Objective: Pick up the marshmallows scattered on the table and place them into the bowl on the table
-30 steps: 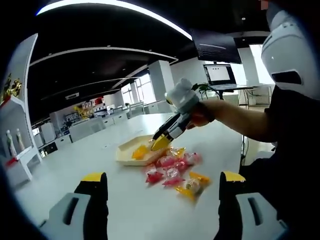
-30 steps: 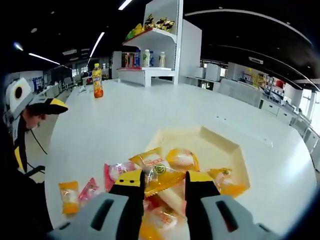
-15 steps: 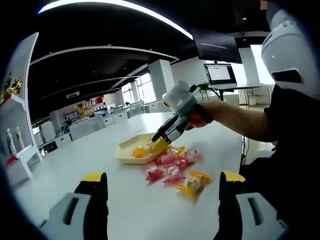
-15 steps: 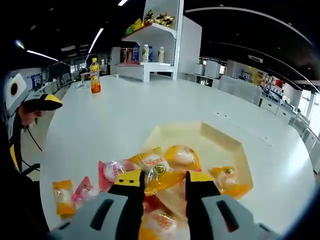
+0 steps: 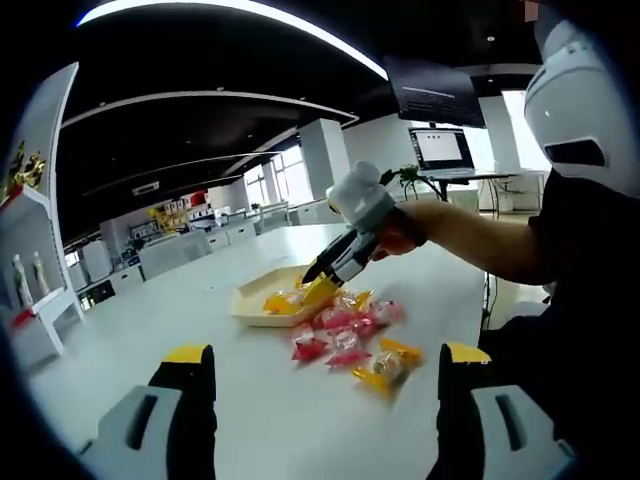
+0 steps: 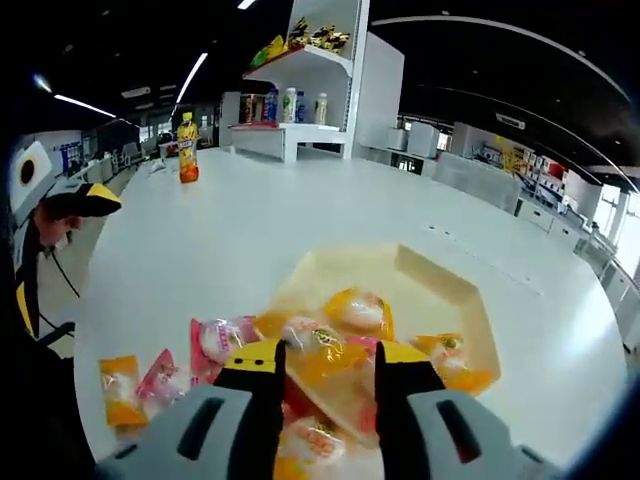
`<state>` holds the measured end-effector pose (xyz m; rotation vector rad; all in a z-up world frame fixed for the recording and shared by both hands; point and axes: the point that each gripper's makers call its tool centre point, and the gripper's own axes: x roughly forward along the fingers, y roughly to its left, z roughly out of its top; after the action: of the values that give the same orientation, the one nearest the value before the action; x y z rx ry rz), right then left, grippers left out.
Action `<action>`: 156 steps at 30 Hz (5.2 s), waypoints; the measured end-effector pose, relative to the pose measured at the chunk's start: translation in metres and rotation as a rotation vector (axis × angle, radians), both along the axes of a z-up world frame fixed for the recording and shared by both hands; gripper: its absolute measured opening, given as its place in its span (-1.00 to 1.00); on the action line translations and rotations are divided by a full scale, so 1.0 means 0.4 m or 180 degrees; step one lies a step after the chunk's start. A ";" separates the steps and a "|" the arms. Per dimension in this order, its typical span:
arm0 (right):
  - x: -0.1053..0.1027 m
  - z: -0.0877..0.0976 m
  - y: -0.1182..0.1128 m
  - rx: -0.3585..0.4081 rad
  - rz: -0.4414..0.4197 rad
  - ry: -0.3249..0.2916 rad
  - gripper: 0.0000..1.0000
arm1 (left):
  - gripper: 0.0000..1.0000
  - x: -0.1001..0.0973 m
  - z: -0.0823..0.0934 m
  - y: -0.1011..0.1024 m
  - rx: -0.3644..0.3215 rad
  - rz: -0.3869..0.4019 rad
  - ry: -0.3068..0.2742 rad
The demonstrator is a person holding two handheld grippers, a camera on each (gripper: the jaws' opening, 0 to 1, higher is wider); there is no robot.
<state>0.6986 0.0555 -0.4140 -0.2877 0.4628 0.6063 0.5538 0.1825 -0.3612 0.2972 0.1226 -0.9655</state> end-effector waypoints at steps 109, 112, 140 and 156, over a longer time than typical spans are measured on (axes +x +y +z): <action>-0.394 0.108 -0.287 0.0229 -0.0570 -0.0160 0.90 | 0.70 -0.011 -0.011 -0.077 -0.0113 0.0101 0.0005; -0.393 0.105 -0.288 0.0225 -0.0574 -0.0155 0.90 | 0.67 -0.012 -0.026 -0.087 -0.0112 0.0089 0.0039; -0.389 0.081 -0.291 0.0234 -0.0596 -0.0072 0.84 | 0.54 -0.012 -0.119 -0.126 -0.0116 0.0130 0.0323; -0.386 0.073 -0.292 0.0234 -0.0602 -0.0052 0.82 | 0.25 -0.007 -0.149 -0.140 -0.0096 0.0219 0.0365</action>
<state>0.5442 -0.0612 -0.3846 -0.1764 0.4452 0.4352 0.5512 0.1264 -0.4207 0.2086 0.2216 -0.9154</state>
